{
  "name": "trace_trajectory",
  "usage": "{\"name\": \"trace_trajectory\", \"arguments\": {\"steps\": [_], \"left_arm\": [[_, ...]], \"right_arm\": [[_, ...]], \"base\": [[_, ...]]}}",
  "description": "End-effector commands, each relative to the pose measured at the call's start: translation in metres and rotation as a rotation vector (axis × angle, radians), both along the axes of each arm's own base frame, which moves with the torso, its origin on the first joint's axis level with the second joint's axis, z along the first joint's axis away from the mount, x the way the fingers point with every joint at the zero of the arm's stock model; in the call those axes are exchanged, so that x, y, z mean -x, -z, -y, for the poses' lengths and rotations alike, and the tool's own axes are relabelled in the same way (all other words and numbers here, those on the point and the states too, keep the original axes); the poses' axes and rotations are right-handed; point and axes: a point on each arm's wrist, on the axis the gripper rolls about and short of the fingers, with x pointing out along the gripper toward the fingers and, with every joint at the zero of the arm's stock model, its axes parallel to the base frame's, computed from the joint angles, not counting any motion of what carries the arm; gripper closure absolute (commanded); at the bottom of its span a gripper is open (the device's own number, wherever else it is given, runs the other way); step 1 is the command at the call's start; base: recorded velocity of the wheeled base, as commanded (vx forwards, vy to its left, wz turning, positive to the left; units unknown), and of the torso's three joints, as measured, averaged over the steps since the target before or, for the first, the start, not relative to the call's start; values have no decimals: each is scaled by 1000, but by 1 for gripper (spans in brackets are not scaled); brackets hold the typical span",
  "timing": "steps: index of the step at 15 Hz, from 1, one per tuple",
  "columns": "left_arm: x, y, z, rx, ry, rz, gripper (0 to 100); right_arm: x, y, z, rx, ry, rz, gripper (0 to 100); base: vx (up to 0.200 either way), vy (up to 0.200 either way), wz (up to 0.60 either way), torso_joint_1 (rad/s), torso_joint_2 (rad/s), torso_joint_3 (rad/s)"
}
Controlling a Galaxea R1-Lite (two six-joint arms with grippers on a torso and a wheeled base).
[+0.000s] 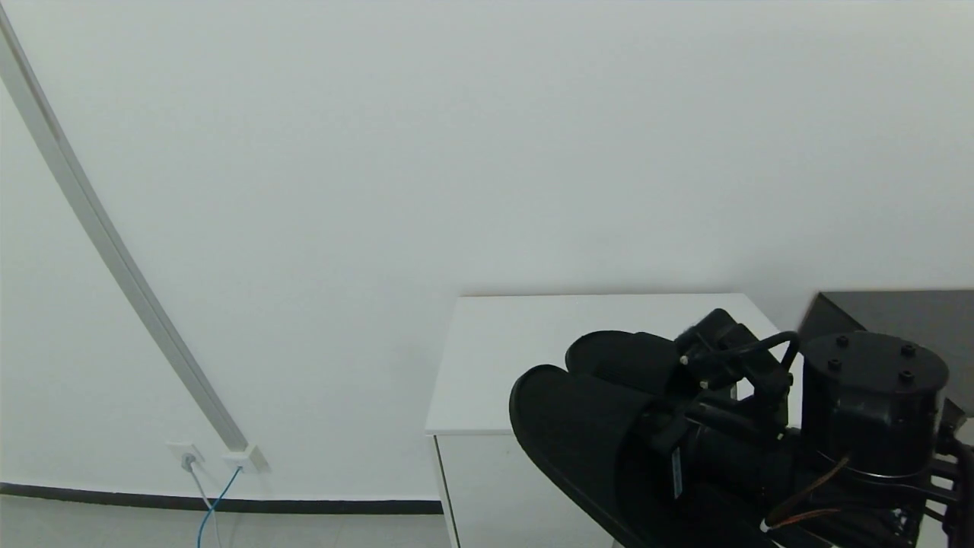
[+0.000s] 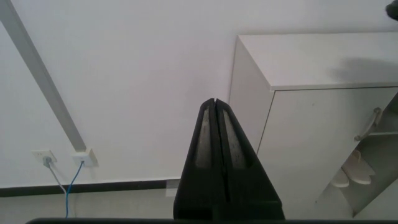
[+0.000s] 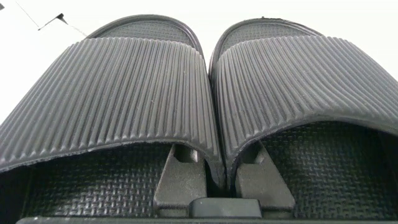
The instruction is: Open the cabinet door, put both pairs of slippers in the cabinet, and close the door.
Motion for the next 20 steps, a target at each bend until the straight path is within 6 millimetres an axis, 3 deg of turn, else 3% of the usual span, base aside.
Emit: {"name": "trace_trajectory", "arguments": {"steps": [1,6,13,20], "left_arm": [[0,0,0,0,0,-1,100],[0,0,0,0,0,-1,100],[0,0,0,0,0,-1,100],[0,0,0,2,0,-1,100]], "right_arm": [[1,2,6,8,-7,20,100],[-1,6,9,28,-9,41,100],[-1,8,8,35,-11,34,100],[1,12,10,43,-18,20,100]], "base": [[0,0,0,0,0,0],[0,0,0,0,0,0],[-200,0,0,4,6,1],[0,0,0,0,0,0]]}}
